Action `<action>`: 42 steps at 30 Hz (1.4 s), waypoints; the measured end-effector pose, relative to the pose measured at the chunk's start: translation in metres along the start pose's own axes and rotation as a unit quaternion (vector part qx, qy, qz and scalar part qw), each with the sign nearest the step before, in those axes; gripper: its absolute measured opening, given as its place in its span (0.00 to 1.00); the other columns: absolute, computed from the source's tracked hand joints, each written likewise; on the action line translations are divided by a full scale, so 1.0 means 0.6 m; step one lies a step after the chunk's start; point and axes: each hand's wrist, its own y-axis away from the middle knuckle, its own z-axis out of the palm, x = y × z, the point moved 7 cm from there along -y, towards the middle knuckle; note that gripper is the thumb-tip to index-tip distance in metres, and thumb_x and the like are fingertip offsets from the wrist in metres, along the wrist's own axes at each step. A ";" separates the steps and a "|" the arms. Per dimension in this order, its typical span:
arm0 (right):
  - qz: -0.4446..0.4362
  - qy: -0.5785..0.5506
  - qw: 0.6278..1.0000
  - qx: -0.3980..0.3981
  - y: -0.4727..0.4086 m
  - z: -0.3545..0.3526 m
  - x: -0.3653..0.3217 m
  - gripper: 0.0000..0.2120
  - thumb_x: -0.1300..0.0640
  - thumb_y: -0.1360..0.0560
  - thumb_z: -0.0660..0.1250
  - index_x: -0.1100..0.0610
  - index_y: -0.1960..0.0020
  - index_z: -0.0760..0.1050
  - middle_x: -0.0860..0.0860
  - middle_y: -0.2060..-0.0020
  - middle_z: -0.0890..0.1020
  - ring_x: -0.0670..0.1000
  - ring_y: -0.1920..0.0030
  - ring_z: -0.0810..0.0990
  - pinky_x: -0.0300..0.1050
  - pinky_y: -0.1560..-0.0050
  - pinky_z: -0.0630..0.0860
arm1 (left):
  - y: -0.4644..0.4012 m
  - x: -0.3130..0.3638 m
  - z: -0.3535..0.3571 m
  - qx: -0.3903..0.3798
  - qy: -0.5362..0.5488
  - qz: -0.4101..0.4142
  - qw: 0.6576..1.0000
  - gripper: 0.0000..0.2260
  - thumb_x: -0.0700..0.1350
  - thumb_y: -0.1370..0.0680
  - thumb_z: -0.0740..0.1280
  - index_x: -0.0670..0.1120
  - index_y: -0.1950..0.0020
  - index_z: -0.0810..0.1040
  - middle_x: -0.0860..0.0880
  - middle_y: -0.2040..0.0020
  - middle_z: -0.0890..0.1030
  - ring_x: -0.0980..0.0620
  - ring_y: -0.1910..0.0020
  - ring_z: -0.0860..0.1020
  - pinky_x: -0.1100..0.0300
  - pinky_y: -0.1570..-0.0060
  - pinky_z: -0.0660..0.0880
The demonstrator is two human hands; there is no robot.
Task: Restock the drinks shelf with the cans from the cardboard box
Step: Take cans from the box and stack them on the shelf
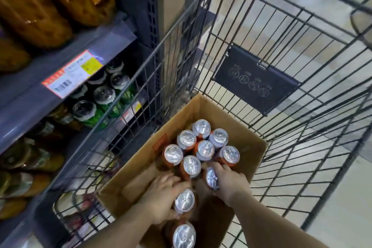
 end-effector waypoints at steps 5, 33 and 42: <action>-0.002 -0.025 1.000 -0.011 0.004 -0.009 -0.003 0.31 0.46 0.33 0.73 0.44 0.35 0.63 0.48 0.42 0.75 0.55 0.41 0.78 0.51 0.43 0.72 | 0.008 -0.001 -0.016 0.055 0.026 0.006 0.998 0.40 0.59 0.34 0.75 0.60 0.26 0.61 0.54 0.26 0.62 0.52 0.24 0.54 0.59 0.29 0.47; -0.385 -0.315 0.864 0.085 0.689 -0.421 -0.342 0.21 0.54 0.35 0.80 0.46 0.46 0.76 0.43 0.52 0.83 0.36 0.56 0.82 0.29 0.58 0.74 | 0.837 0.251 -0.358 0.319 0.090 -0.094 0.939 0.36 0.57 0.35 0.79 0.51 0.31 0.70 0.54 0.30 0.63 0.64 0.31 0.56 0.81 0.41 0.51; -0.565 -0.294 0.770 -0.044 0.996 -0.368 -0.642 0.24 0.52 0.35 0.79 0.50 0.40 0.78 0.47 0.49 0.86 0.47 0.48 0.84 0.49 0.42 0.79 | 1.314 0.309 -0.253 0.478 0.245 -0.169 0.827 0.26 0.54 0.38 0.80 0.64 0.44 0.75 0.64 0.46 0.80 0.63 0.44 0.78 0.62 0.45 0.74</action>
